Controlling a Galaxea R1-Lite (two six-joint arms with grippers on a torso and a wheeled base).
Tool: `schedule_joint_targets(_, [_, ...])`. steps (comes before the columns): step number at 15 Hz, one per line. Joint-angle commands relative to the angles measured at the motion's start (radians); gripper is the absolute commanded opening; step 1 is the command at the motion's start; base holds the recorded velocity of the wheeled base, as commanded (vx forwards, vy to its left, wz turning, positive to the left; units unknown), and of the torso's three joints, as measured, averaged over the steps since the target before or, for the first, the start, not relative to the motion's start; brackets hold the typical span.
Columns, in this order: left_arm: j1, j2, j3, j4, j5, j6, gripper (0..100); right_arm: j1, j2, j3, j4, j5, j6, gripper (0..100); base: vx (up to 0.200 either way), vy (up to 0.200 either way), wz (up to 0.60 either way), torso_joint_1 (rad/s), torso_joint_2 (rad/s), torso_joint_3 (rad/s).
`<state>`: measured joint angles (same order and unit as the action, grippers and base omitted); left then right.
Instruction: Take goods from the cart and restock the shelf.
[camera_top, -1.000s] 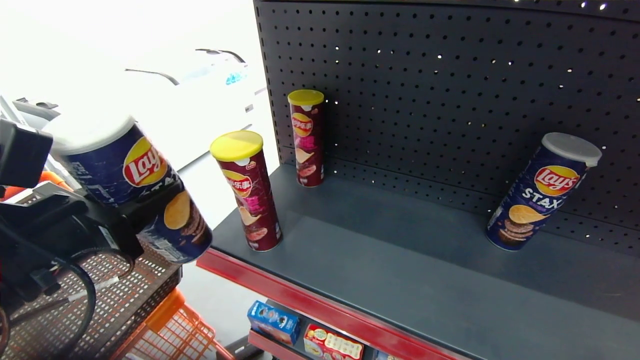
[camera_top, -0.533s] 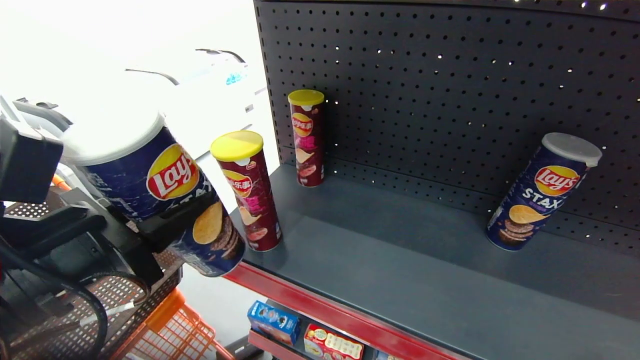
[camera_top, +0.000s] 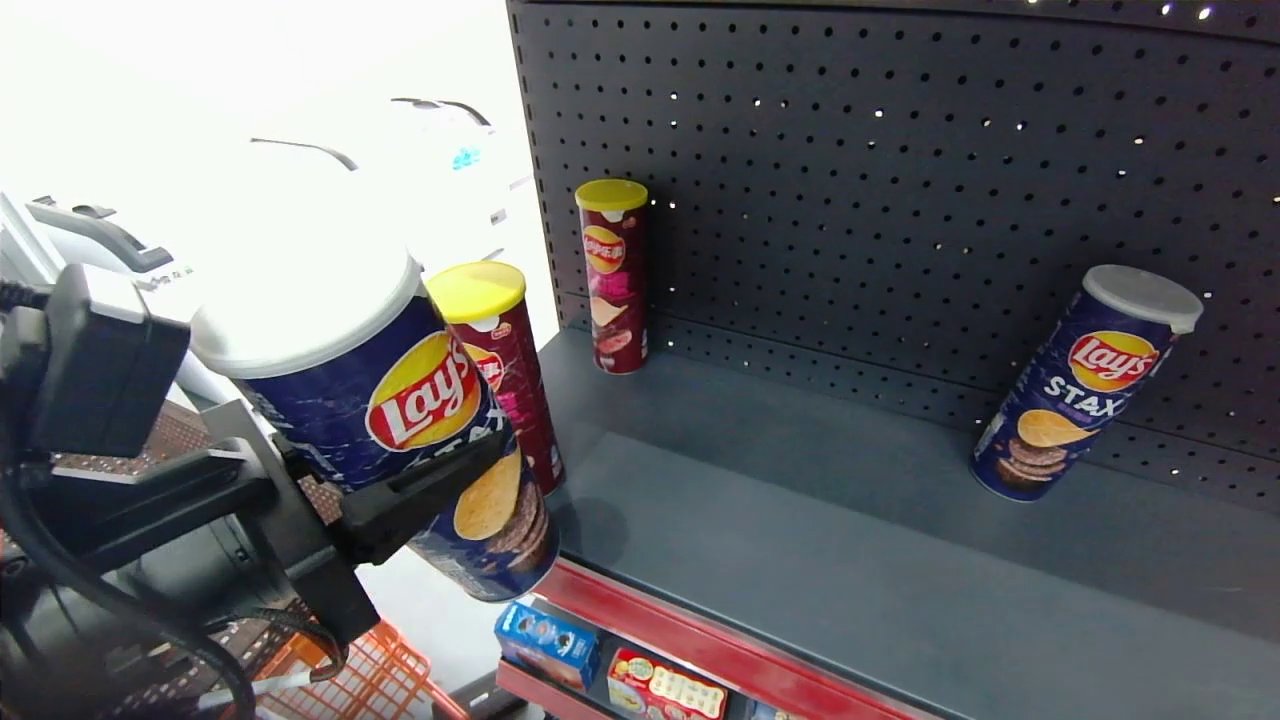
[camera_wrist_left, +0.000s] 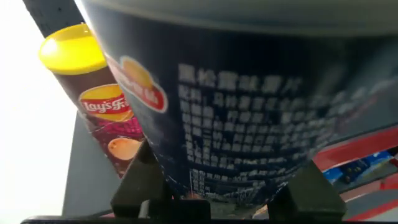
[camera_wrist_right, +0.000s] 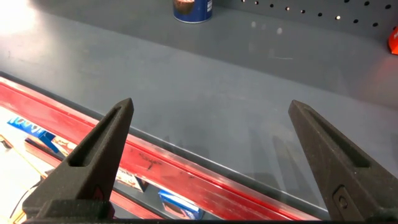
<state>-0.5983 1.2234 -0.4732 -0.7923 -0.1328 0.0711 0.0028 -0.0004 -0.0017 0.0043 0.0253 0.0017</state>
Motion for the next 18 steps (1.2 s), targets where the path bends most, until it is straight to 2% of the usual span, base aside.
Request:
schedule_joint_targets(1, [-0.005,0.036,-0.019,0.001,-0.016,-0.013,0,0.0,0.0,0.0,0.0,0.001,0.0,100,0.0,0.0,0.0,0.0,0.0,0.0])
schedule_joint_targets(4, [-0.006,0.065,-0.019,-0.001,-0.076,-0.016,0,0.0,0.0,0.0,0.0,0.001,0.0,100,0.0,0.0,0.0,0.0,0.0,0.0])
schedule_joint_targets(10, [-0.008,0.12,-0.031,-0.002,-0.103,-0.014,0,0.0,0.0,0.0,0.0,0.002,0.0,100,0.0,0.0,0.0,0.0,0.0,0.0])
schedule_joint_targets(16, [-0.011,0.146,-0.054,-0.004,-0.105,-0.011,0,0.0,0.0,0.0,0.0,0.002,0.0,100,0.0,0.0,0.0,0.0,0.0,0.0])
schedule_joint_targets(18, [-0.011,0.145,-0.054,-0.004,-0.105,-0.011,0,0.0,0.0,0.0,0.0,0.002,0.0,100,0.0,0.0,-0.6,0.005,0.0,0.002])
